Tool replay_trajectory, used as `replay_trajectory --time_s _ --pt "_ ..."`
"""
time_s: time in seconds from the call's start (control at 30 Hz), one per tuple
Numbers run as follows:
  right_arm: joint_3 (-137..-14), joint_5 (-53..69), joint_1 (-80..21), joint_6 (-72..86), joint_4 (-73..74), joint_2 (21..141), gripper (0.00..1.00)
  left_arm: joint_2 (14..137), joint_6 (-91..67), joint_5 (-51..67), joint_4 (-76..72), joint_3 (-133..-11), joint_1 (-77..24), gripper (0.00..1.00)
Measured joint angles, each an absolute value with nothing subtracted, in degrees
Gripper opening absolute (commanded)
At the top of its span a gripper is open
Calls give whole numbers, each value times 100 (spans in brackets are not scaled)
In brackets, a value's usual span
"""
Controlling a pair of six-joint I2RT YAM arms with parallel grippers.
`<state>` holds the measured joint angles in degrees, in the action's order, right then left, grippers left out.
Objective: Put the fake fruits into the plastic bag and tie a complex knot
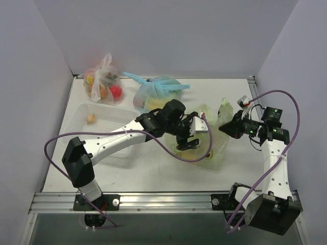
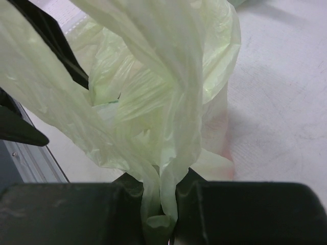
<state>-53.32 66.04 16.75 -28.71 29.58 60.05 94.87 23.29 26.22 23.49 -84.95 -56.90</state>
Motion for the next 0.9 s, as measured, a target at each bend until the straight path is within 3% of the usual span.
replay_trajectory --time_s 0.27,0.4,0.47,0.5,0.6,0.67,0.9 --pt "-5332 6652 1640 -2880 3026 5896 0 10027 2576 2613 2447 -8737 -5686 81" --pt "-5332 6654 1640 -2884 3028 5896 0 10130 2515 2744 2471 -8836 -5623 51" --pt "-5332 6648 1640 -2908 3028 5894 0 10132 2403 2936 2493 -8875 -5522 42" --pt "-5332 6646 1640 -2930 3030 5894 0 10130 2340 3135 2497 -8917 -5454 28" --pt "-5332 6646 1643 -3006 3037 5898 0 10018 2189 3507 2521 -8923 -5227 16" --pt "-5332 6648 1645 -3030 3044 5927 0 9808 2086 3736 2526 -8882 -5085 3" --pt "-5332 6584 1658 -3129 3046 6173 0 8833 1470 4154 2399 -8764 -4928 0"
